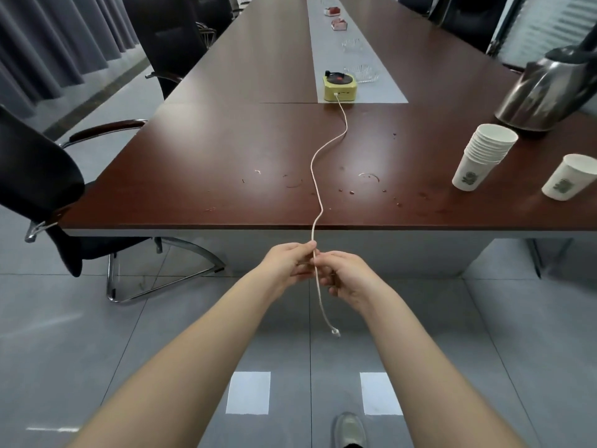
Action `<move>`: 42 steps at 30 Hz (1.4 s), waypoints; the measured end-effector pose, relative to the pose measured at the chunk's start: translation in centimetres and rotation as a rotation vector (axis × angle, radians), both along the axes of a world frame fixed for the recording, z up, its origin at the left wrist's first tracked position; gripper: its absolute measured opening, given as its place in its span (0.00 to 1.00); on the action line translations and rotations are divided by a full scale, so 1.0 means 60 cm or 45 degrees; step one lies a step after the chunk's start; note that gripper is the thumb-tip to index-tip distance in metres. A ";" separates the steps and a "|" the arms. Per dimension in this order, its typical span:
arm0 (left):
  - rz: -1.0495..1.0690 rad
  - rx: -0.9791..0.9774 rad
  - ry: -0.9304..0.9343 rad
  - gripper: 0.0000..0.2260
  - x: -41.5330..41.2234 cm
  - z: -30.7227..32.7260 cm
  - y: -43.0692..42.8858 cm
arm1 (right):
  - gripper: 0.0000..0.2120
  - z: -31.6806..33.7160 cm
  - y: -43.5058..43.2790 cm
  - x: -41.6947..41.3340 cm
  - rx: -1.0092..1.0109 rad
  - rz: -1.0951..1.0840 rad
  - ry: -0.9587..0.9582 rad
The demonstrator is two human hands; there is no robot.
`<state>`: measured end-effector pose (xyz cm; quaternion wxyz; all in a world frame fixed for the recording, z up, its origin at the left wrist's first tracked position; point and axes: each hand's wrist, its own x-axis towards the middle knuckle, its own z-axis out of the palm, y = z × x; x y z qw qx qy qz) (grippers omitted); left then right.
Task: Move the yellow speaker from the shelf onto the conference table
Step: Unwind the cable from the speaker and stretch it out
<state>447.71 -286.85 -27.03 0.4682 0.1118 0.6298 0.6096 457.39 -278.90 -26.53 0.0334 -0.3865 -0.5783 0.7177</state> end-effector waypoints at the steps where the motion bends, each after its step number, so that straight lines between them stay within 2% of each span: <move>1: -0.013 -0.018 0.010 0.10 -0.003 -0.010 0.004 | 0.05 -0.009 0.003 -0.003 0.006 -0.008 -0.013; 7: -0.055 -0.102 0.068 0.09 -0.032 -0.093 0.033 | 0.14 -0.094 0.028 -0.023 0.085 -0.020 -0.062; 19: -0.211 -0.106 0.196 0.14 -0.088 -0.250 0.085 | 0.16 -0.247 0.097 -0.060 0.119 0.125 -0.123; 23: -0.262 -0.200 0.260 0.15 -0.095 -0.267 0.091 | 0.16 -0.268 0.110 -0.064 0.160 0.194 -0.160; 26: -0.386 -0.352 0.387 0.17 -0.098 -0.247 0.093 | 0.15 -0.255 0.124 -0.065 0.216 0.298 -0.234; 30: -0.673 -0.653 0.604 0.25 -0.103 -0.189 0.101 | 0.15 -0.202 0.146 -0.071 0.255 0.468 -0.393; 33: -0.763 -0.761 0.615 0.29 -0.111 -0.116 0.119 | 0.16 -0.138 0.167 -0.079 0.227 0.512 -0.385; 37: -0.783 -0.817 0.561 0.28 -0.124 -0.009 0.150 | 0.16 -0.044 0.197 -0.095 0.226 0.527 -0.313; 42: -0.615 -0.617 0.423 0.23 -0.137 0.098 0.201 | 0.14 0.065 0.243 -0.114 0.187 0.320 -0.159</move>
